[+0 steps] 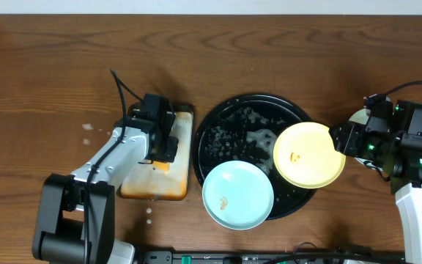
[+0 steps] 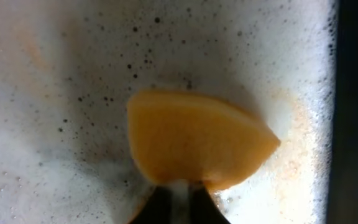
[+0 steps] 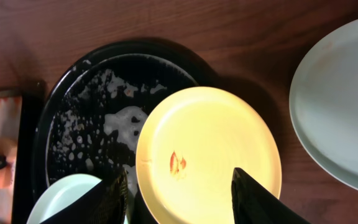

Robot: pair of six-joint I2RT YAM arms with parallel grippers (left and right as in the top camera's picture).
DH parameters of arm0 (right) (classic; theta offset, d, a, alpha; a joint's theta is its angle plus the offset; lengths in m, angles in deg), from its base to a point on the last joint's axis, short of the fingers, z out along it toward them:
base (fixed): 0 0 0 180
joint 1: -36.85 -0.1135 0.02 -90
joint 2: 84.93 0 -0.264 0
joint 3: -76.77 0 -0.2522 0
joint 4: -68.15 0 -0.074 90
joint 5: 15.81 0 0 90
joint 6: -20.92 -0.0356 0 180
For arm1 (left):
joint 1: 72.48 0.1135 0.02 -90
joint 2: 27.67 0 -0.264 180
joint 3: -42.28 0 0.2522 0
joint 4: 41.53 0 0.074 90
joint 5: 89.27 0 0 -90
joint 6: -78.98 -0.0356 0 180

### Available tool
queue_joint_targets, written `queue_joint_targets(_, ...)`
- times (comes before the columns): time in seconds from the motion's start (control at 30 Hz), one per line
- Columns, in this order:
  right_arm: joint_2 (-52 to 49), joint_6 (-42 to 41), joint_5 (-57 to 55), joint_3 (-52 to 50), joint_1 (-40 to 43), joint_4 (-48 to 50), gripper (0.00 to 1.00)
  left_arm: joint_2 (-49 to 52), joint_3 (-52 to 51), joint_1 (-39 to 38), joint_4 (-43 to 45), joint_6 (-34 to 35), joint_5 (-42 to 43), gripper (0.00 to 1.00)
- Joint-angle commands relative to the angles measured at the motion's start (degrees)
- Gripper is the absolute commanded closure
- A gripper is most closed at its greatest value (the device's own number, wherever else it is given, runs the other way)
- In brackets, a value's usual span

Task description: Clean dirty plates on tray and stack at the side

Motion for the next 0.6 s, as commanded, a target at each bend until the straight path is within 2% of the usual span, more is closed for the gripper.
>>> queue_joint_targets(0.0, 0.3, 0.8, -0.4, 0.5, -0.5, 0.0, 0.49, 0.9, -0.7, 0.0, 0.3, 0.3, 0.5, 0.92)
queue_joint_targets(0.2, 0.3, 0.9, -0.4, 0.5, -0.5, 0.0, 0.49, -0.1, 0.2, 0.0, -1.9, 1.4, 0.6, 0.93)
queue_joint_targets(0.37, 0.3, 1.0, -1.2, 0.5, -0.5, 0.3, 0.50, -5.6, 5.0, 0.1, -7.3, 3.4, 0.6, 0.92)
queue_joint_targets(0.57, 0.2, 4.7, -1.2, 0.5, -0.5, 0.5, 0.51, -11.7, 6.3, 0.1, -7.0, 3.4, 0.5, 0.92)
